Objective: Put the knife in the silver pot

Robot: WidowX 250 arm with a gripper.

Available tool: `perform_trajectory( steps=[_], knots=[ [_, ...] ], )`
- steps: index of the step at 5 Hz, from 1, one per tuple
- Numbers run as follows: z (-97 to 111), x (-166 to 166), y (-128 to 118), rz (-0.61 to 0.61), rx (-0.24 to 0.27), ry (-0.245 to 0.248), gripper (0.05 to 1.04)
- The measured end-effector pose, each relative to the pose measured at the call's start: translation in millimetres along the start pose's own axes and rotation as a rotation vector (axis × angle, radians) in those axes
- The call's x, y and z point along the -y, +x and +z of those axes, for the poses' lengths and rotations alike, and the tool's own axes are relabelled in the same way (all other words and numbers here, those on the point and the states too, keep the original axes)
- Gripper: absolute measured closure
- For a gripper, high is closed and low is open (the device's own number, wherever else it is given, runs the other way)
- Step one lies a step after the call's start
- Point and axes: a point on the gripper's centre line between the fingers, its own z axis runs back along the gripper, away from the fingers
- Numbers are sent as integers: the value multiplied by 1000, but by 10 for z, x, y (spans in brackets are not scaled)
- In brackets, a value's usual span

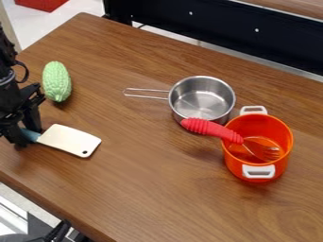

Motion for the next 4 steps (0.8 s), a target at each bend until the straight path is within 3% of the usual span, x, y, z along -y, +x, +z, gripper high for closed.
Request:
perform_trajectory(
  steps=[1,2,3,4],
  knots=[
    [0,-9,-16,-17,-10,5,851],
    [19,-50,-120,-22,-49,34,862],
    [217,-23,-252,7,-81,34,862],
    [445,122,-389,65,-123,1,862]
  ],
)
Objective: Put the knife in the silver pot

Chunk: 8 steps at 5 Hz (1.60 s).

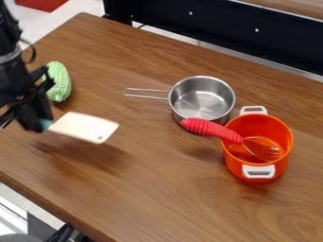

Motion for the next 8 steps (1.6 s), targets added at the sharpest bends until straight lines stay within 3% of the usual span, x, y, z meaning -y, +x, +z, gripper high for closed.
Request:
perform_trajectory(
  steps=[1,2,4,6,8],
  knots=[
    [111,245,-174,125,-17,-34,862],
    [130,490,-353,231,10,-77,862],
    [117,788,-625,378,13,-83,862],
    [34,899,-929,445,51,-67,862],
    [11,960,-1186,457,95,-103,862]
  ],
)
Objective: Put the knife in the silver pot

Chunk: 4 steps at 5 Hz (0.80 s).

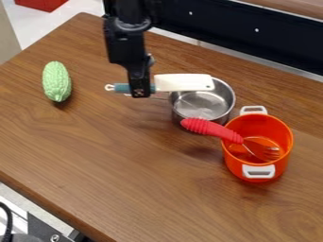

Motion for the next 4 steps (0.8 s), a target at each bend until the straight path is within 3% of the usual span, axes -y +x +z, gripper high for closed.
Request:
perform_trajectory(
  steps=[2,4],
  knots=[
    [-131,-134,-177,-12,48,-17,862],
    [-188,-143,-186,-6,60,-20,843]
  ],
)
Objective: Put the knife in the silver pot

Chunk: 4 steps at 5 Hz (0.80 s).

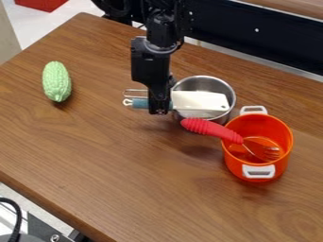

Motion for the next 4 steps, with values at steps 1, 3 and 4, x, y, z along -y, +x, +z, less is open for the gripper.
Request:
perform_trajectory(
  steps=[1,3,4],
  knots=[
    [0,-19,-2,2,-1,12,751],
    [24,-37,24,-9,-2,50,215],
    [63,-36,52,-12,-16,74,83]
  ],
)
